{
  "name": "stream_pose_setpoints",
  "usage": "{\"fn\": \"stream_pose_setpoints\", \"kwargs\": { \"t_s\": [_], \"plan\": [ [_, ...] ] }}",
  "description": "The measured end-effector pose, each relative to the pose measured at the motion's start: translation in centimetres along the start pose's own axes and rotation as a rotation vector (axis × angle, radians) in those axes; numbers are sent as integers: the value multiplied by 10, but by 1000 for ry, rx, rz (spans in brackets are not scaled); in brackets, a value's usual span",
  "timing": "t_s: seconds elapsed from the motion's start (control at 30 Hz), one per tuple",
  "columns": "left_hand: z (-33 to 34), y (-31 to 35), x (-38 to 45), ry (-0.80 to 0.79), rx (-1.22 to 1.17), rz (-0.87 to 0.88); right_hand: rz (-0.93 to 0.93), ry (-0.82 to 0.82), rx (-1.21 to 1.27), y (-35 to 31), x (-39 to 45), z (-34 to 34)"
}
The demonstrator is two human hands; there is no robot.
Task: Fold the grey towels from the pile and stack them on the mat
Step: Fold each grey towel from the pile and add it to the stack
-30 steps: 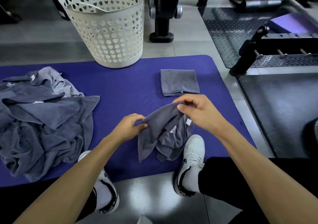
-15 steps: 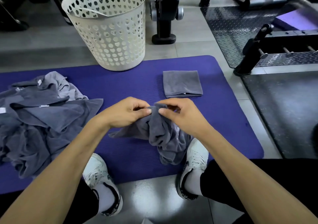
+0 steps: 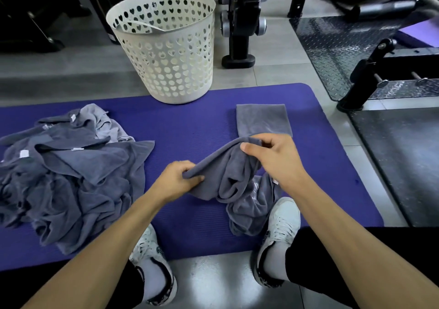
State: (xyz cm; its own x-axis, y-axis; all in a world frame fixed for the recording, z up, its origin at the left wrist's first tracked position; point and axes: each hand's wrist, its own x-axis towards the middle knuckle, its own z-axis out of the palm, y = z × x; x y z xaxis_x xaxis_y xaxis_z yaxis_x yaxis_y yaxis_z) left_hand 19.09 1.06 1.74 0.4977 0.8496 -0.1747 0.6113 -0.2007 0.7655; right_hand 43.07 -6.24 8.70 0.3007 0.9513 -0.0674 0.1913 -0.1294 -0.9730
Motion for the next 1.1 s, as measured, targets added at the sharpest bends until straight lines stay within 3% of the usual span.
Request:
{"fn": "stream_pose_setpoints", "kwargs": {
  "t_s": [0.13, 0.37, 0.53, 0.7, 0.83, 0.97, 1.1],
  "plan": [
    [20, -28, 0, 91, -168, -142, 40, 52, -43, 14, 0, -8],
    [35, -1, 11, 247, -726, -394, 109, 185, -75, 39, 8, -16],
    [28, -2, 12, 191, -700, -451, 185, 264, -56, 56, 14, -20],
    [25, -11, 8, 349, -792, -568, 235, 266, -47, 65, 14, -17],
    [26, -2, 6, 283, -894, -424, 266, 208, -59, 62, 13, -8],
    [20, 2, 5, 194, -793, -346, 249, 141, -94, 62, 16, -1],
    [10, 9, -2, 182, -473, -348, 207, 109, -220, 52, 14, -2]
  ]
}}
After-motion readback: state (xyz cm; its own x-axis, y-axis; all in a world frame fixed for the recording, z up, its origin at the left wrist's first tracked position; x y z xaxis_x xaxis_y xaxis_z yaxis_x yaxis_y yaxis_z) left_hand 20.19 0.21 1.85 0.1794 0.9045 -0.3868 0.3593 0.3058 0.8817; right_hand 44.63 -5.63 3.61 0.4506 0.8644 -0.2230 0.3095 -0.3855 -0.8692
